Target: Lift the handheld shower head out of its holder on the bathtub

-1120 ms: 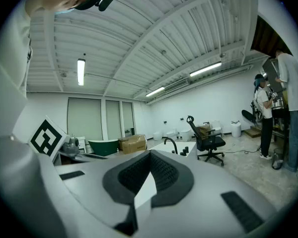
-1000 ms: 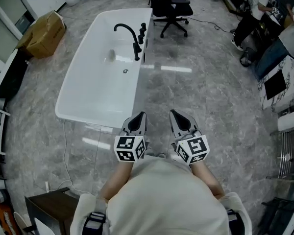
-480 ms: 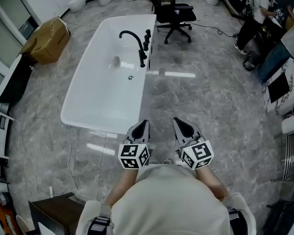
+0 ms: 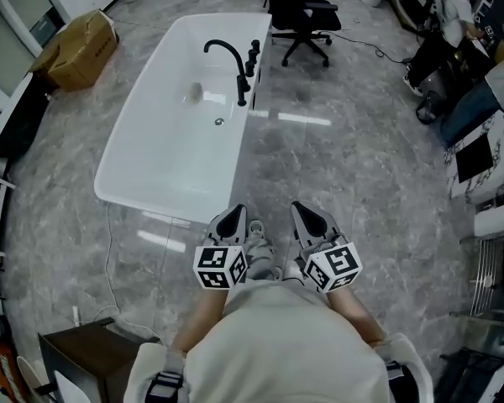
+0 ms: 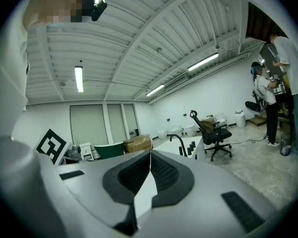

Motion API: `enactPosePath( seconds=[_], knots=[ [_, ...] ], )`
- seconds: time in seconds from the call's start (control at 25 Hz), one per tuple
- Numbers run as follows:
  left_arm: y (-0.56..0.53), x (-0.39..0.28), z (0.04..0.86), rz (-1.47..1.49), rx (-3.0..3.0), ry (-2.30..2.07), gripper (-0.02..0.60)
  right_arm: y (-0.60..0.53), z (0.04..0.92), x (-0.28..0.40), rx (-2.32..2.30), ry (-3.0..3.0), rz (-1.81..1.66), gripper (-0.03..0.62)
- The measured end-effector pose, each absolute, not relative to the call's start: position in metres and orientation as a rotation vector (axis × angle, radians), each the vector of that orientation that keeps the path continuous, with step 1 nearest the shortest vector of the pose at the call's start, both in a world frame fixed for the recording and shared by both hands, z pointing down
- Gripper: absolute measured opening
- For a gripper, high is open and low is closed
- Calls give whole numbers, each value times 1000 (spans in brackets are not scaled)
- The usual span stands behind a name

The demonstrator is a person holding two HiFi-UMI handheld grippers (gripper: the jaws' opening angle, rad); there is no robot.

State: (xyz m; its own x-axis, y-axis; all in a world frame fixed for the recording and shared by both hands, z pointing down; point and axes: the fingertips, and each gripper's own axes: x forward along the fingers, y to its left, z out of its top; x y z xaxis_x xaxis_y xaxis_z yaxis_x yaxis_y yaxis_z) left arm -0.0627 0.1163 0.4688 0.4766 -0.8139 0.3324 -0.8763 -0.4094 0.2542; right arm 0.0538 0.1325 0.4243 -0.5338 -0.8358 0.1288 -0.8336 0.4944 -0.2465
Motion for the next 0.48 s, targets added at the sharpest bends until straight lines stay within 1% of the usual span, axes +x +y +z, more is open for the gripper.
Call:
enactPosePath(
  seconds=[0.48],
  knots=[
    [40,-40,484,218,2349,-1361,21,68,437,82,-1604,2706,-409,20]
  ],
)
